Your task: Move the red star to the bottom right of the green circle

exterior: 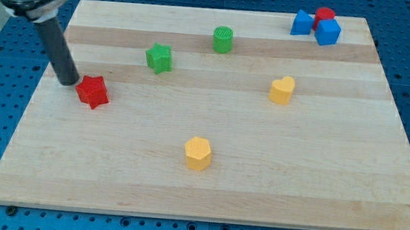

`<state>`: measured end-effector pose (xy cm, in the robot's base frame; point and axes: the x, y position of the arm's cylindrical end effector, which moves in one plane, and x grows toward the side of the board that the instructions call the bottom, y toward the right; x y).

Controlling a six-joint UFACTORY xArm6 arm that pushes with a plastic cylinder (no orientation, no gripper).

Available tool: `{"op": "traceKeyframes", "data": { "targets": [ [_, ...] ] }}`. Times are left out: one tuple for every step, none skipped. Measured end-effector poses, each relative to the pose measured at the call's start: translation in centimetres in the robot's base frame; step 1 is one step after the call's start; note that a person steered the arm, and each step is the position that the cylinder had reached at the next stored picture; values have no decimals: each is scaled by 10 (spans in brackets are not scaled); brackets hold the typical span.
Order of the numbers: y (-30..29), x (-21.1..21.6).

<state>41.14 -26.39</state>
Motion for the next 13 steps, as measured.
{"op": "traceKeyframes", "data": {
  "targets": [
    [-5, 37],
    [47, 61],
    [116, 42],
    [155, 33],
    [131, 68],
    [57, 80],
    [11, 58],
    [57, 16],
    [155, -2],
    [194, -17],
    [179, -20],
    [145, -6],
    [141, 26]
  ]
}}
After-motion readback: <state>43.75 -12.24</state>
